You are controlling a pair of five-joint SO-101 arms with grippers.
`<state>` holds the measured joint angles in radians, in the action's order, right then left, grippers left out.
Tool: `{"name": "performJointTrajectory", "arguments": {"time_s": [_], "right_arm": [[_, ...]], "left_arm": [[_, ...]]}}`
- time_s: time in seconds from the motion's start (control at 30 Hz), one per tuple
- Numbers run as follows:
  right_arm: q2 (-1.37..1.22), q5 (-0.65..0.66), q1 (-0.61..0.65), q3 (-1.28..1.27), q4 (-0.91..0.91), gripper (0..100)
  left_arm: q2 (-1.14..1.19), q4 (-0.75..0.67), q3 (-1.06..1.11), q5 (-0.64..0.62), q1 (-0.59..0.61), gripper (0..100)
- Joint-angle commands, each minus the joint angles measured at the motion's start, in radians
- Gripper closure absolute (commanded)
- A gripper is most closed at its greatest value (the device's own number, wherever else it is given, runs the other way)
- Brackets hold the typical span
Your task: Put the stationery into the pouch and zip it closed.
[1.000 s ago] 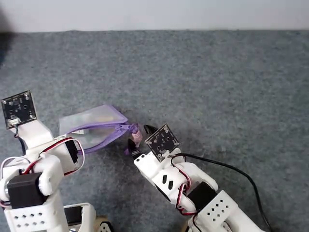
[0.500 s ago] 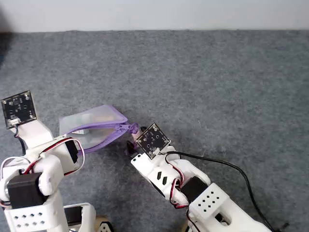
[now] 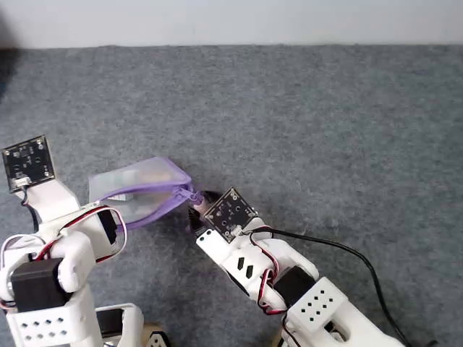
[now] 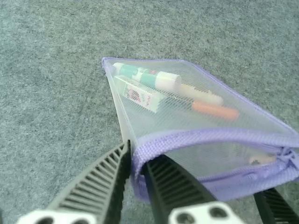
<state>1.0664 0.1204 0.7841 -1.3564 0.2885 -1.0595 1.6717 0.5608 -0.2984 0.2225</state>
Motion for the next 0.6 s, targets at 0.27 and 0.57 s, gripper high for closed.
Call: {"name": "performJointTrajectory", "arguments": {"time_s": [0.27,0.57], "right_arm": [[0.024,0.015,-0.001,0.051,-0.016,83.3],[0.025,0.017,-0.001,0.051,-0.016,86.8]], "left_arm": [[-0.011,-0.011,-0.001,-0.011,0.005,99],[-0.011,-0.012,0.015,-0.008,0.008,99]]}}
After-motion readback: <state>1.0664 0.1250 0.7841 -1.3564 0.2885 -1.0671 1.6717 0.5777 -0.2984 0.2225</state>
